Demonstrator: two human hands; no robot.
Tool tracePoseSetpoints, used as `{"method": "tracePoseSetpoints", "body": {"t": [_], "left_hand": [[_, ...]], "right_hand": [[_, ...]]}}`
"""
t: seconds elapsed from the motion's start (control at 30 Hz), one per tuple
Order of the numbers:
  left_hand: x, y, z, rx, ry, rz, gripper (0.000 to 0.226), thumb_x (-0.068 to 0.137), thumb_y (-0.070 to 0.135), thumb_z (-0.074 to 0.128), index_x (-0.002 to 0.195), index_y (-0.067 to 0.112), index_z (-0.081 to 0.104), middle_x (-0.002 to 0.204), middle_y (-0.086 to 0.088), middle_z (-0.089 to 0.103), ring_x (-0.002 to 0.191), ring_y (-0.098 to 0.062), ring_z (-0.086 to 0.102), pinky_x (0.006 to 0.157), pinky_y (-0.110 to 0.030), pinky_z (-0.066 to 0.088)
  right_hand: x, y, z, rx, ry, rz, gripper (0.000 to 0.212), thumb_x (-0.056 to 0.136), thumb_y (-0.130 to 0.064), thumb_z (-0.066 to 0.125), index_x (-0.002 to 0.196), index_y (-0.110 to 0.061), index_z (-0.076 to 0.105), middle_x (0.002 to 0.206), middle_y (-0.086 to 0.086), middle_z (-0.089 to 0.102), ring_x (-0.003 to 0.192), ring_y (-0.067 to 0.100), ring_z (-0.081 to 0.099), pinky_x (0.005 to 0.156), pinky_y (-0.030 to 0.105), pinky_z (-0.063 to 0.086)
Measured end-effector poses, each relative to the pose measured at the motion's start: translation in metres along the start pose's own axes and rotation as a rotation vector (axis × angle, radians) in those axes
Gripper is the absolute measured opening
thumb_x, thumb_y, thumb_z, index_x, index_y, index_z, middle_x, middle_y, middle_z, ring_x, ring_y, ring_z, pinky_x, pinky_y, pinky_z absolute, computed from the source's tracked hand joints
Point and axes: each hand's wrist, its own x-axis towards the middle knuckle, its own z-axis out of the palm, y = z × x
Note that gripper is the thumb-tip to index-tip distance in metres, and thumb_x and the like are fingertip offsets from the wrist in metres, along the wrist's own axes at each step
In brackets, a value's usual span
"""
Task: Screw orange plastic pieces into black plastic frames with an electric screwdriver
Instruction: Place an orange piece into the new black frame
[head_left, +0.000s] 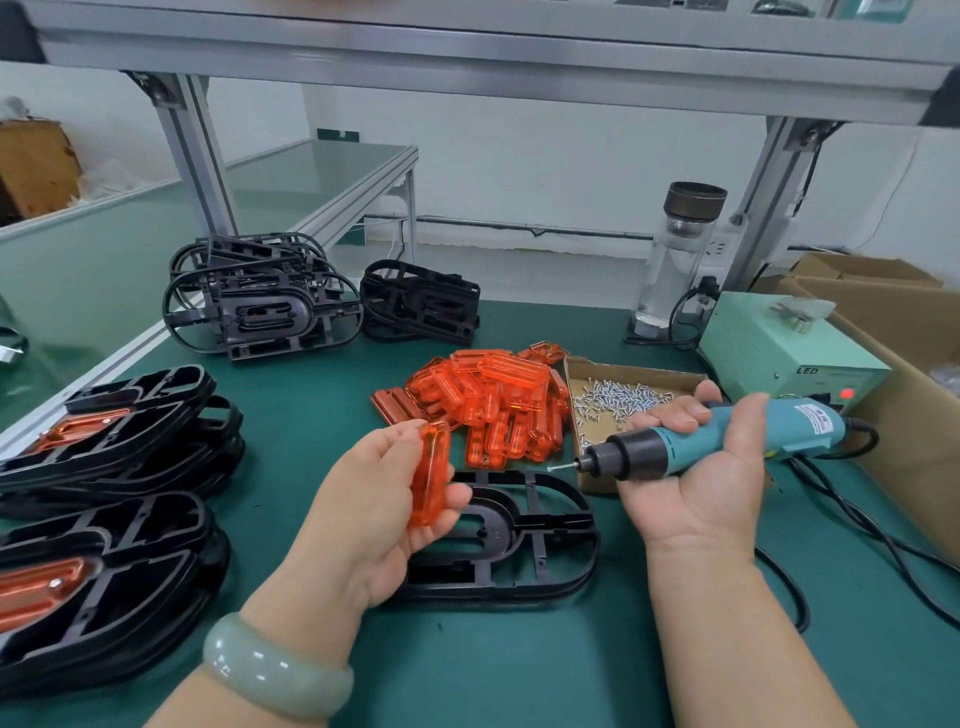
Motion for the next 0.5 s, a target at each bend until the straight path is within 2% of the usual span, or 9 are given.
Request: {"method": "tracePoseSetpoints", "body": {"t": [0.07,0.13,0.2,0.23,0.3,0.37,0.5], "left_hand": [[0.0009,-0.0004,-0.0014,-0.114,-0.011,-0.081,0.02,0.097,0.012,0.048,0.106,0.022,0.062,0.064,-0.003,0.067,0.056,-0.017,0.065,0.047,-0.029,0.052],[0.0009,-0.0007,-0.0037,-0.178,-0.086,-0.111,0.039,0.089,-0.006,0.048,0.117,0.018,0.06,0.086,-0.009,0.066,0.07,-0.02,0.063,0.054,-0.032,0.055],[0.0002,-0.002,-0.0051,-0.062,-0.166,-0.034,0.055,0.084,-0.017,0.046,0.129,0.014,0.053,0.097,-0.007,0.067,0.077,-0.016,0.063,0.067,-0.03,0.055],[-0.0008,-0.0024,-0.0046,0.021,-0.196,0.024,0.055,0.083,-0.019,0.046,0.128,0.013,0.054,0.096,-0.004,0.07,0.075,-0.011,0.064,0.072,-0.028,0.054],[-0.0025,-0.0016,-0.0041,0.136,-0.198,0.112,0.046,0.083,-0.018,0.05,0.117,0.012,0.06,0.087,-0.001,0.073,0.07,-0.006,0.064,0.068,-0.023,0.053],[-0.0025,-0.0012,-0.005,0.198,-0.167,0.17,0.043,0.081,-0.017,0.055,0.106,0.016,0.065,0.085,0.002,0.073,0.071,-0.008,0.064,0.062,-0.021,0.052],[-0.0006,-0.0011,-0.0084,0.27,-0.116,0.211,0.041,0.079,-0.013,0.061,0.096,0.023,0.07,0.077,0.008,0.07,0.074,-0.01,0.062,0.065,-0.024,0.05]], "right_hand": [[0.0001,0.0004,0.0002,-0.001,0.0,-0.006,0.027,0.074,-0.047,0.06,0.083,-0.022,0.054,0.06,-0.012,0.045,0.046,0.002,0.046,0.052,0.015,0.043],[0.0002,0.0007,0.0002,-0.001,0.0,-0.011,0.027,0.073,-0.047,0.06,0.083,-0.022,0.054,0.06,-0.013,0.045,0.046,0.002,0.046,0.052,0.015,0.043],[0.0004,0.0009,0.0001,-0.01,0.001,-0.017,0.027,0.074,-0.047,0.06,0.082,-0.022,0.054,0.059,-0.012,0.045,0.046,0.002,0.046,0.052,0.015,0.043],[0.0006,0.0014,0.0001,-0.016,0.001,-0.019,0.027,0.075,-0.047,0.059,0.082,-0.022,0.054,0.059,-0.012,0.045,0.046,0.002,0.045,0.052,0.015,0.043],[0.001,0.0021,0.0,-0.019,0.0,-0.018,0.027,0.075,-0.047,0.059,0.083,-0.022,0.054,0.058,-0.012,0.045,0.046,0.002,0.045,0.052,0.015,0.043],[0.0013,0.0023,-0.0002,-0.019,-0.001,-0.017,0.027,0.074,-0.047,0.059,0.083,-0.022,0.054,0.058,-0.012,0.045,0.046,0.002,0.045,0.052,0.015,0.043],[0.0015,0.0023,-0.0009,-0.012,-0.006,-0.009,0.027,0.074,-0.047,0.06,0.083,-0.022,0.054,0.059,-0.012,0.045,0.046,0.002,0.045,0.053,0.015,0.042]]}}
